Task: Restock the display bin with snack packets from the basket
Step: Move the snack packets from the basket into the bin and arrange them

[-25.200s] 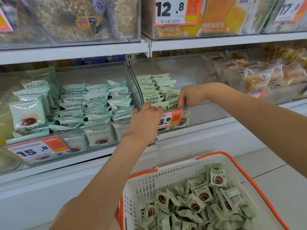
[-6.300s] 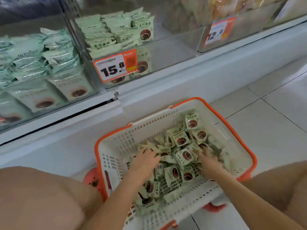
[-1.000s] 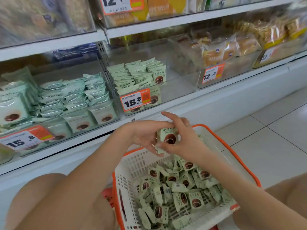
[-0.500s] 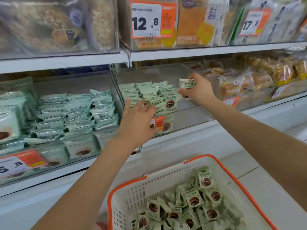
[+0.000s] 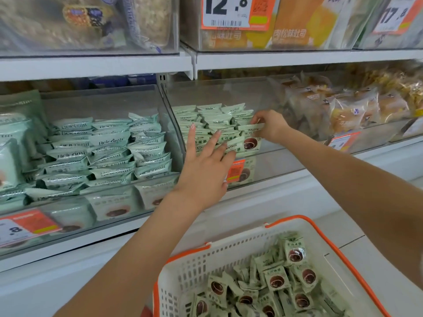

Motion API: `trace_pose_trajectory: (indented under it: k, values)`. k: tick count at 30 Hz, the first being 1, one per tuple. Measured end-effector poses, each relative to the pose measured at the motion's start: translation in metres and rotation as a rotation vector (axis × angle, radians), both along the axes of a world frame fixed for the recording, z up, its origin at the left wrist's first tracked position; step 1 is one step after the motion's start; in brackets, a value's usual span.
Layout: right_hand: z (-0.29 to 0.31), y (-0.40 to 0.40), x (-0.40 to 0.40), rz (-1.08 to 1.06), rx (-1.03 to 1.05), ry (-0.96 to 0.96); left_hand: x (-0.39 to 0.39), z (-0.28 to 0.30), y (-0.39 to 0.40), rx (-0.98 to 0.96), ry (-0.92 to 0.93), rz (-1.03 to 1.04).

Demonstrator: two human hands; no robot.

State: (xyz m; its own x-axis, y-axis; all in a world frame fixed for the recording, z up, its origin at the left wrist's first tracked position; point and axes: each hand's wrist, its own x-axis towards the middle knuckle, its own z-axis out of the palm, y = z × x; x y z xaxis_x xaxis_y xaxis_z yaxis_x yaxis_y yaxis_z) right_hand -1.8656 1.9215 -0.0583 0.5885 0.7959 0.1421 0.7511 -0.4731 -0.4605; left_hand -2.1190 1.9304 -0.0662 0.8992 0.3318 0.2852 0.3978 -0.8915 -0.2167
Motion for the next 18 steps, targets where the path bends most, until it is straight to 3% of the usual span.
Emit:
trace_pose_trajectory:
  k: [5, 12, 14, 18]
  values:
    - [-0.0057, 0.0042, -0.0012, -0.003, -0.041, -0.086, -0.0006, -0.0027, 0.0006, 0.017, -0.021, -0.016]
    - [-0.004, 0.0009, -0.0032, -0.038, -0.101, -0.057, 0.0011, -0.0036, 0.0002, 0.052, -0.023, -0.018]
    - [-0.0057, 0.0036, 0.0006, -0.116, -0.096, 0.067, 0.0012, -0.0034, 0.0009, 0.058, -0.018, -0.015]
    - [-0.008, 0.0009, 0.0016, -0.207, -0.114, 0.546, 0.0014, -0.0051, 0.0, 0.045, 0.002, -0.003]
